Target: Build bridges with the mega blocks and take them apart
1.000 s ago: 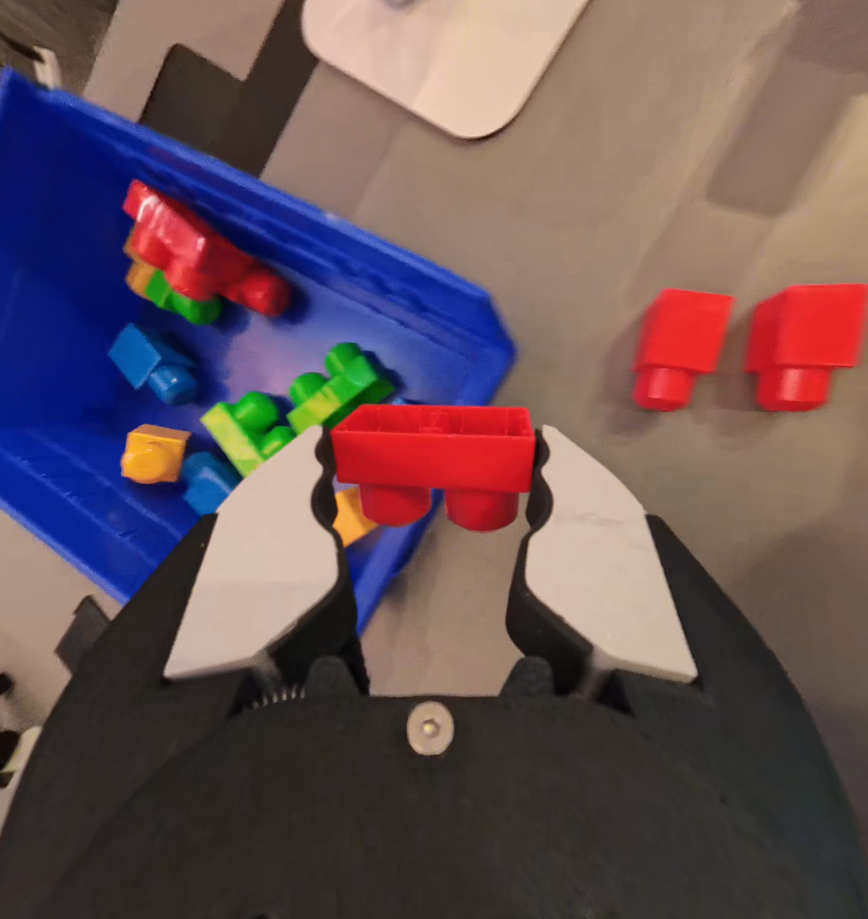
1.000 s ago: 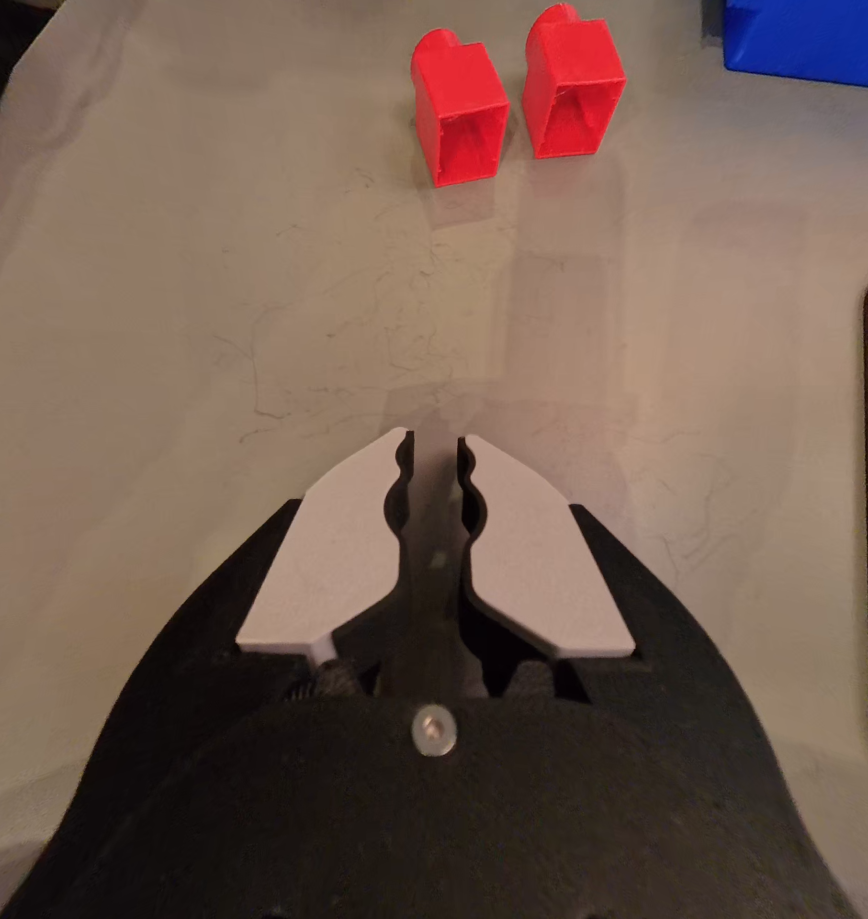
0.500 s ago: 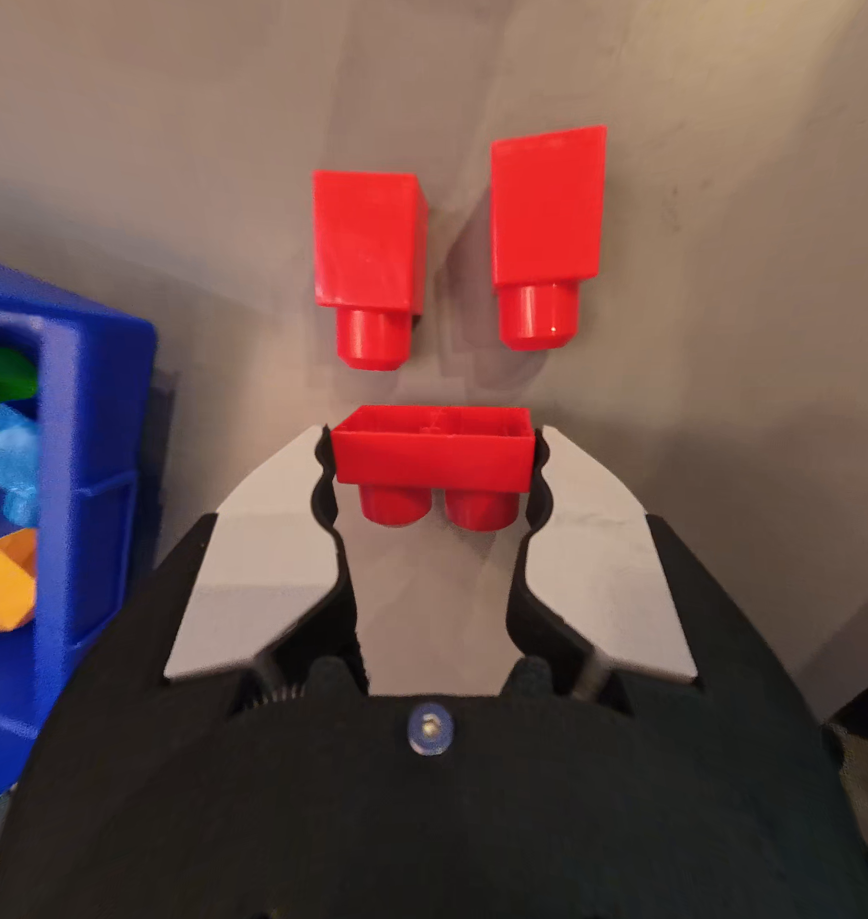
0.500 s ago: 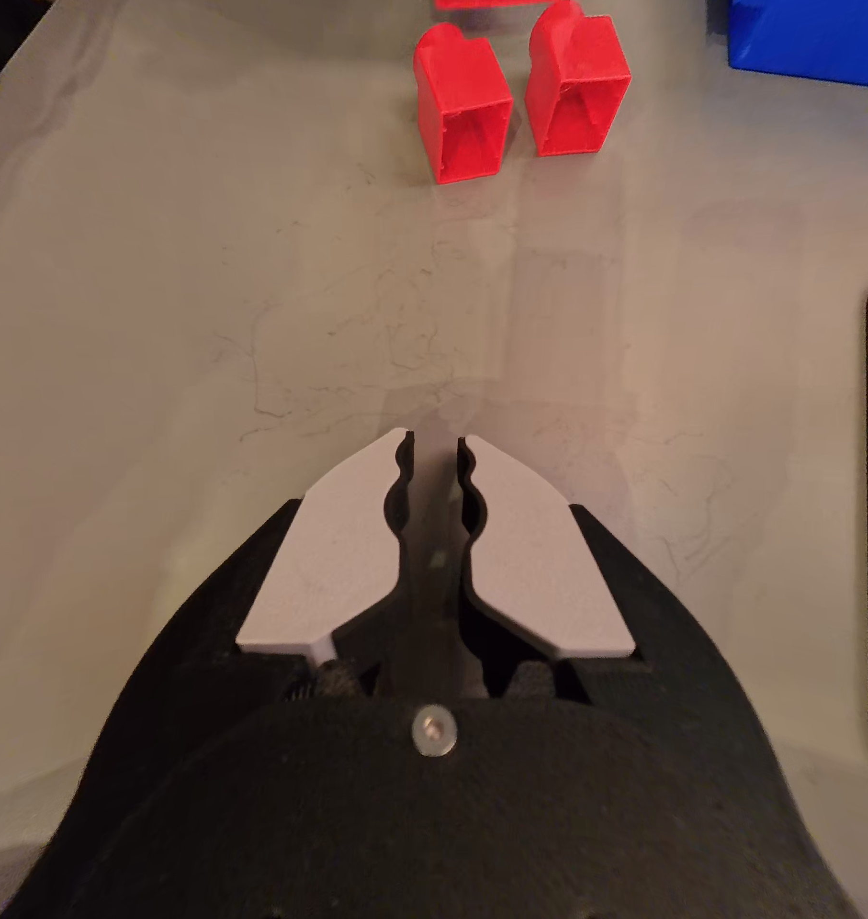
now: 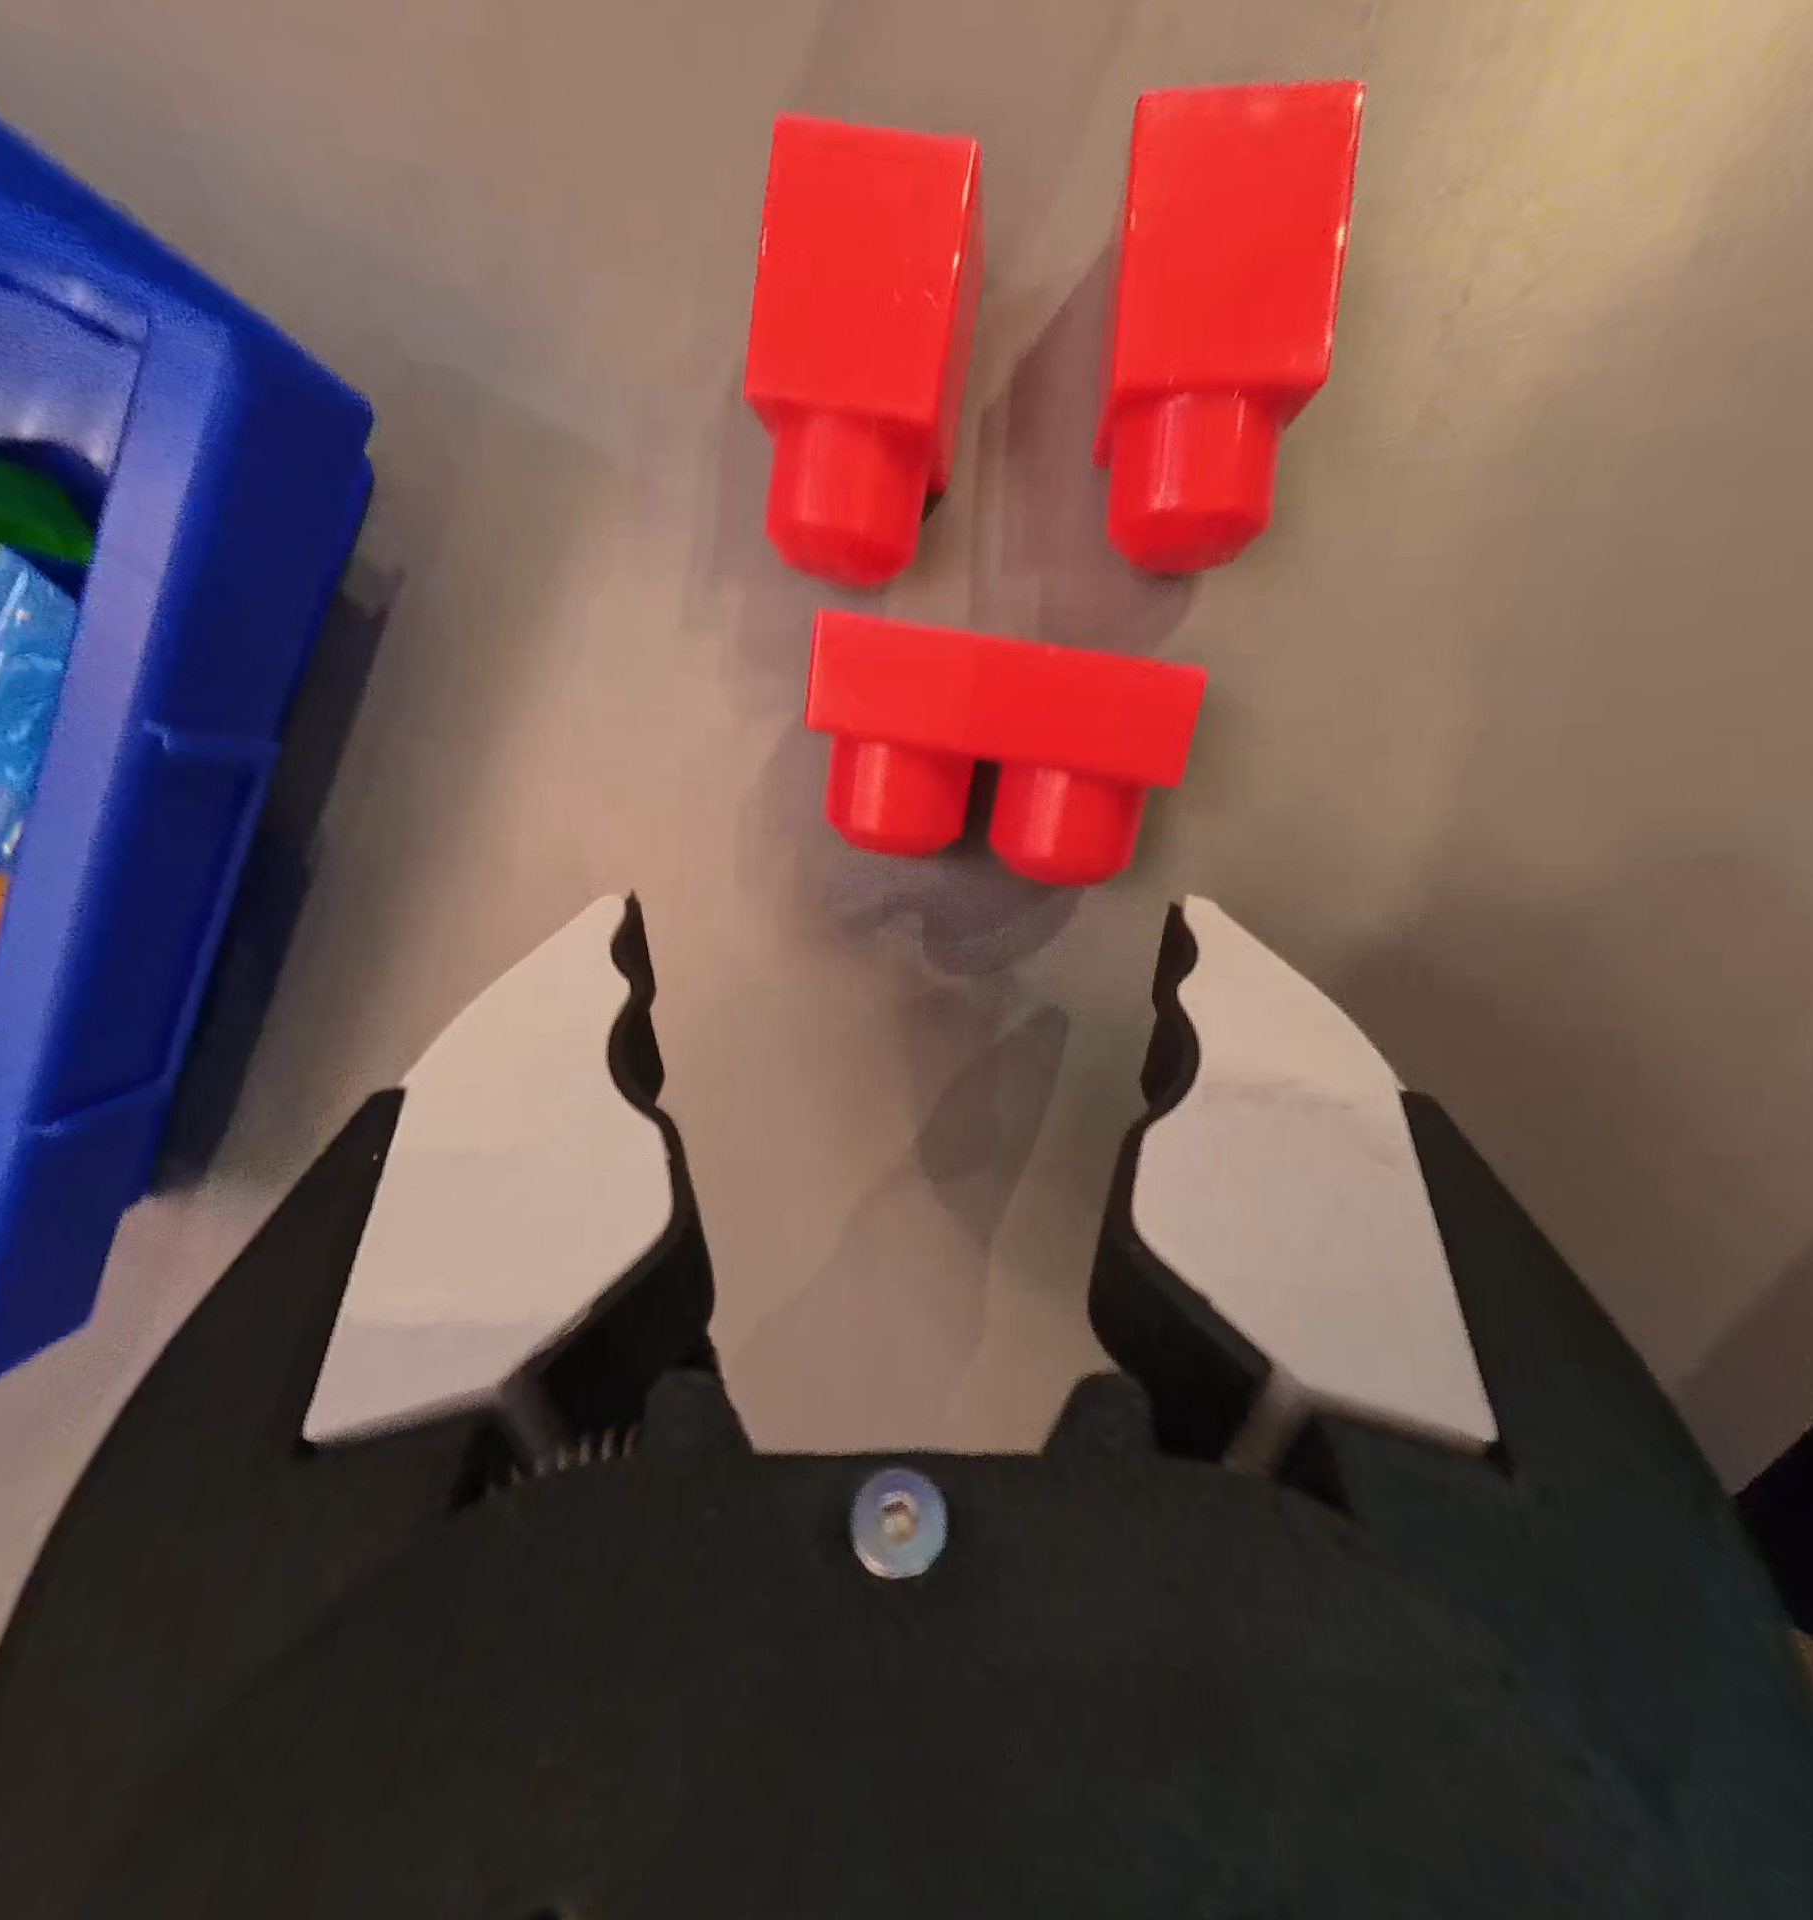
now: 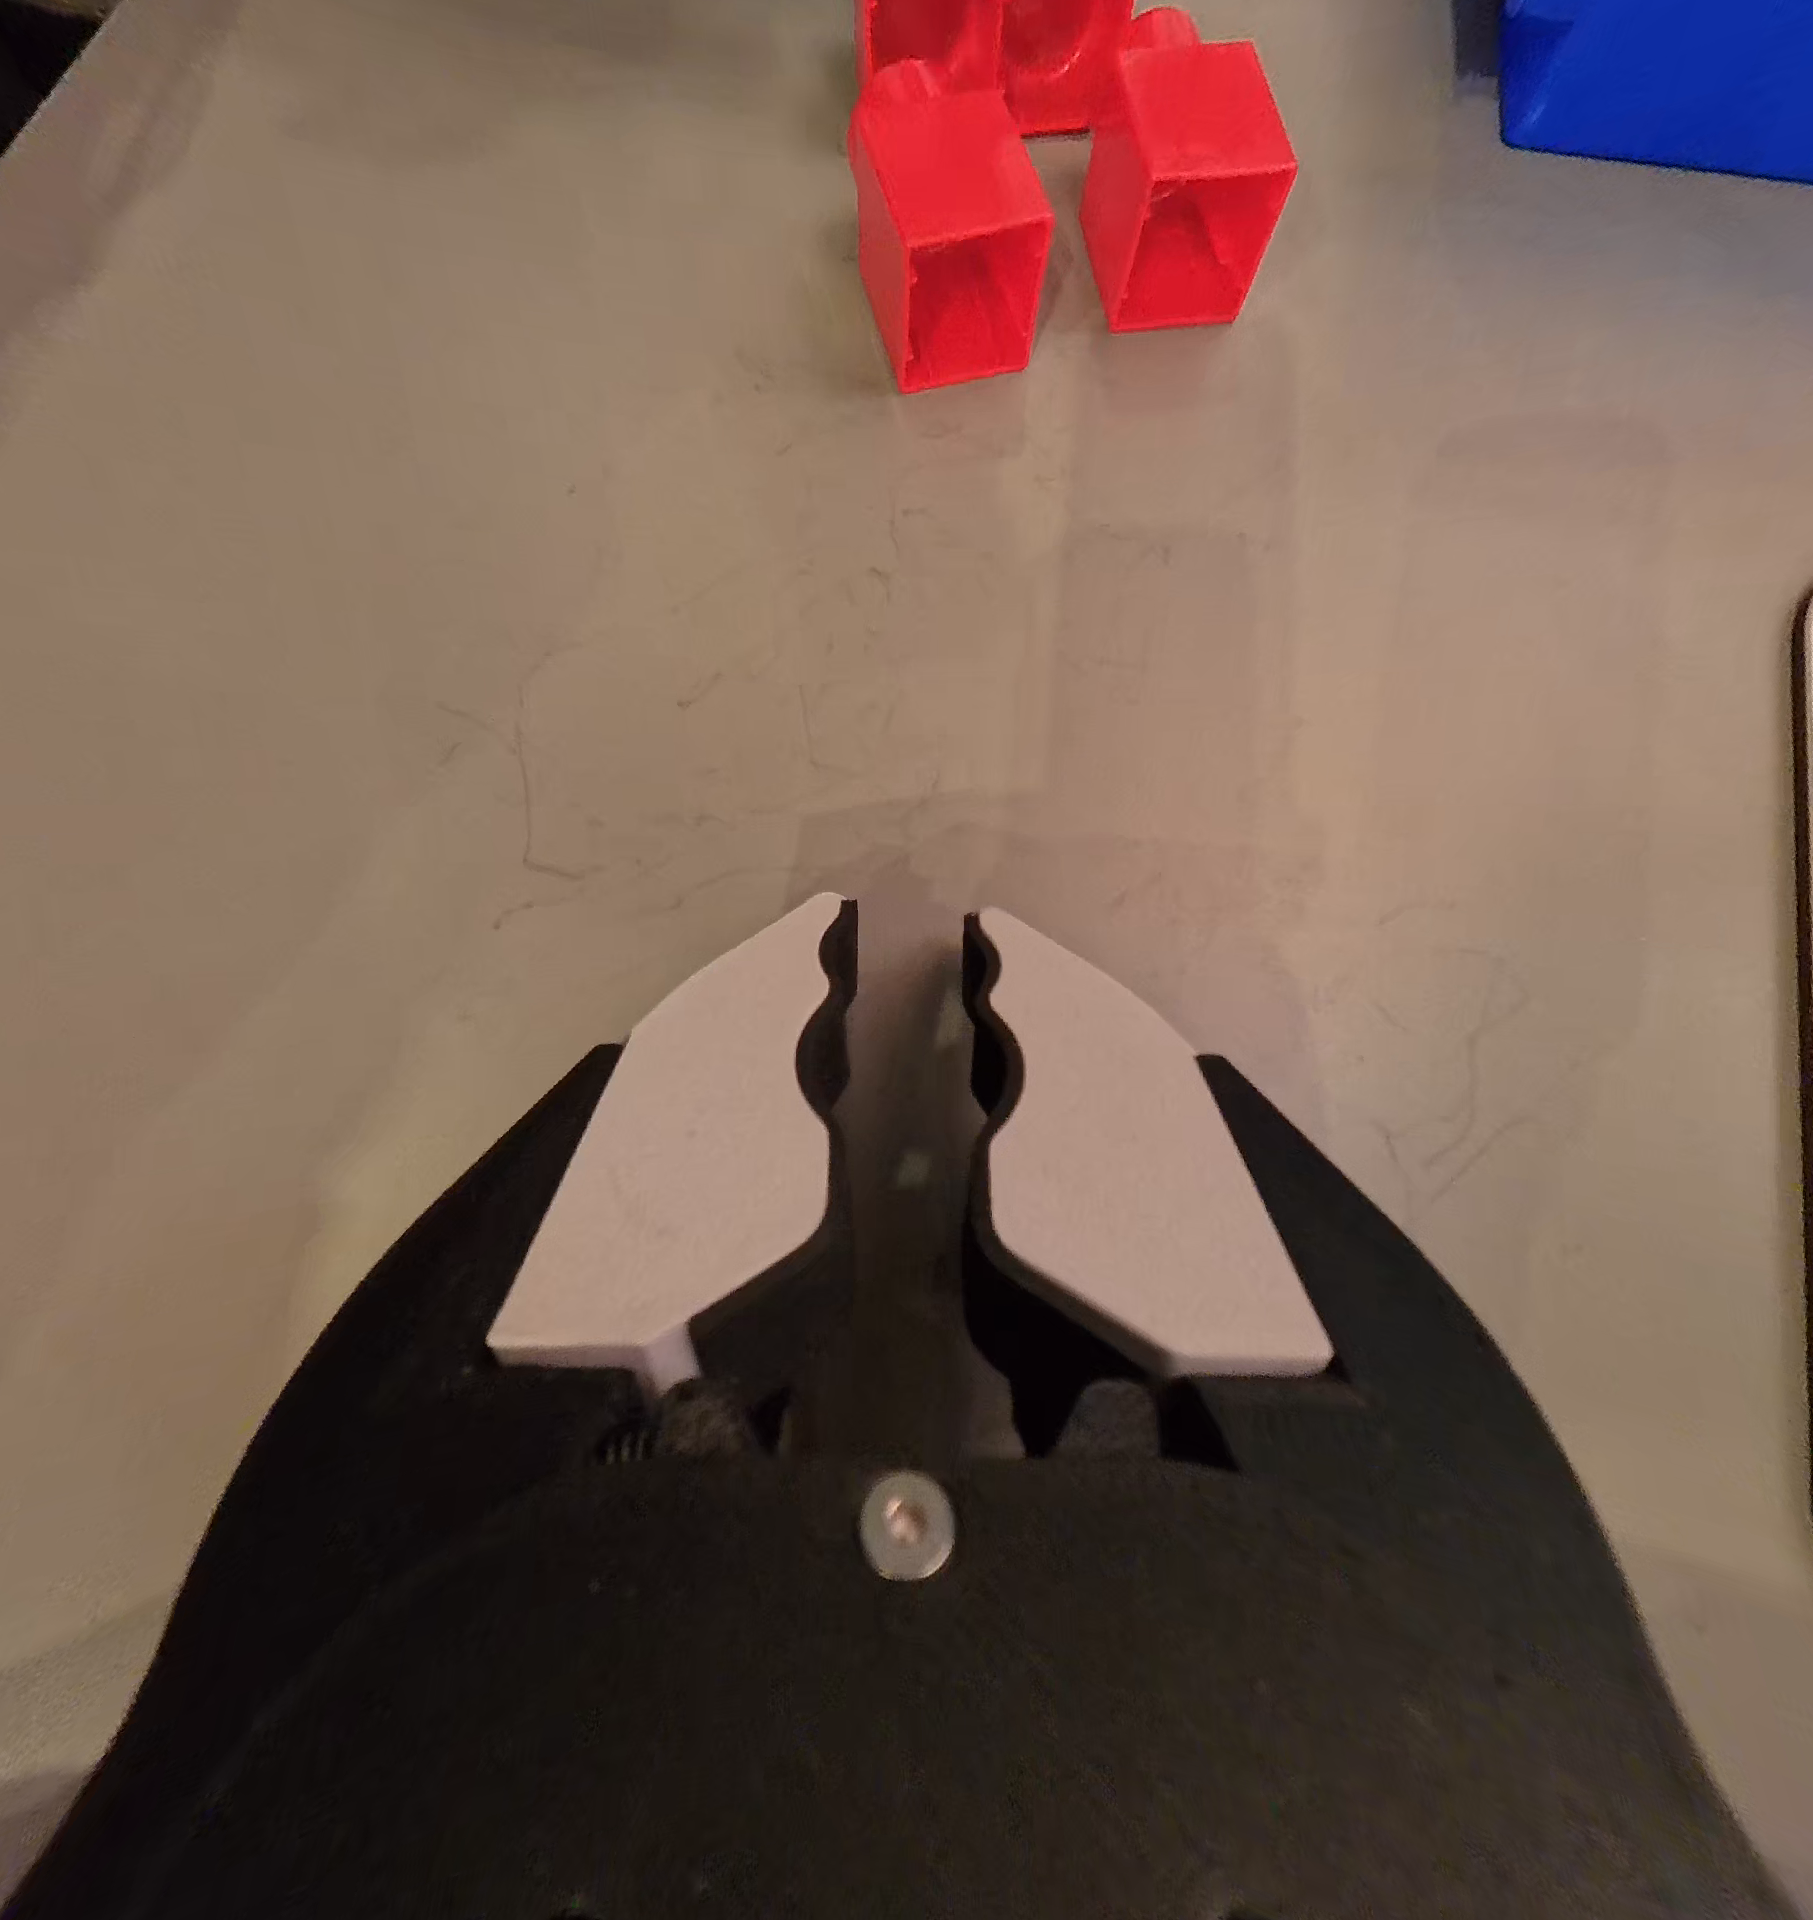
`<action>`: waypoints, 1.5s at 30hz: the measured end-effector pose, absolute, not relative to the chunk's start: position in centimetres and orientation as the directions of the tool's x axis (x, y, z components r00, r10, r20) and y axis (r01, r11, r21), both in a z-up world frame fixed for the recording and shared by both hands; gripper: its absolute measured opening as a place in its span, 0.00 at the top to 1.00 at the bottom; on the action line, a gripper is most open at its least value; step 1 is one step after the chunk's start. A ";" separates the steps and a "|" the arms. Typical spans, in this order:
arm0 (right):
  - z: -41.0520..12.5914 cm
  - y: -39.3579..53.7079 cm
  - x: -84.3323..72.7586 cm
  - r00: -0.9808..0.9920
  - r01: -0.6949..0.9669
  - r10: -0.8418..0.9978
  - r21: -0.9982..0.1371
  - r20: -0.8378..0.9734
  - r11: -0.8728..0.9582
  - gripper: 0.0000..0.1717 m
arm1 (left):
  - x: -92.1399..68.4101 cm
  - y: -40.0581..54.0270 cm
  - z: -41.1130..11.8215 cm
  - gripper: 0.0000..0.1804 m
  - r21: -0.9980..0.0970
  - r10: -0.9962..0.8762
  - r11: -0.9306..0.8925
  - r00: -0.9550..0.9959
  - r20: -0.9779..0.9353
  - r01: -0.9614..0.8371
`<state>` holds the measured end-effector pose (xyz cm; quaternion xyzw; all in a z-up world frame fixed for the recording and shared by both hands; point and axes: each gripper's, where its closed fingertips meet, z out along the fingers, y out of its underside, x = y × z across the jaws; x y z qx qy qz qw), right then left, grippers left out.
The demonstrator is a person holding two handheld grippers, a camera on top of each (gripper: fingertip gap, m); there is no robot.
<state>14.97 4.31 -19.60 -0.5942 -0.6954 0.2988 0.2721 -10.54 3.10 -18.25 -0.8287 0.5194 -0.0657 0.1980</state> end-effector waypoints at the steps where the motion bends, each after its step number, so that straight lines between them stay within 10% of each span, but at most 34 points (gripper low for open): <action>1: -19.6 4.3 15.0 -0.146 0.664 0.989 -0.739 0.022 0.115 0.89 | -10.9 3.0 -18.3 0.50 -0.413 -0.882 -0.385 0.461 -0.099 -0.825; 24: -18.6 4.4 8.8 -0.156 0.606 0.987 -0.784 0.047 0.133 0.84 | -10.1 1.8 -20.7 0.60 -0.679 -0.884 -0.352 0.467 0.015 -0.644; 45: -19.3 5.8 -1.1 -0.310 0.610 0.949 -0.752 0.064 0.250 0.82 | -9.6 2.2 -20.7 0.61 -0.679 -0.900 -0.327 0.435 0.012 -0.658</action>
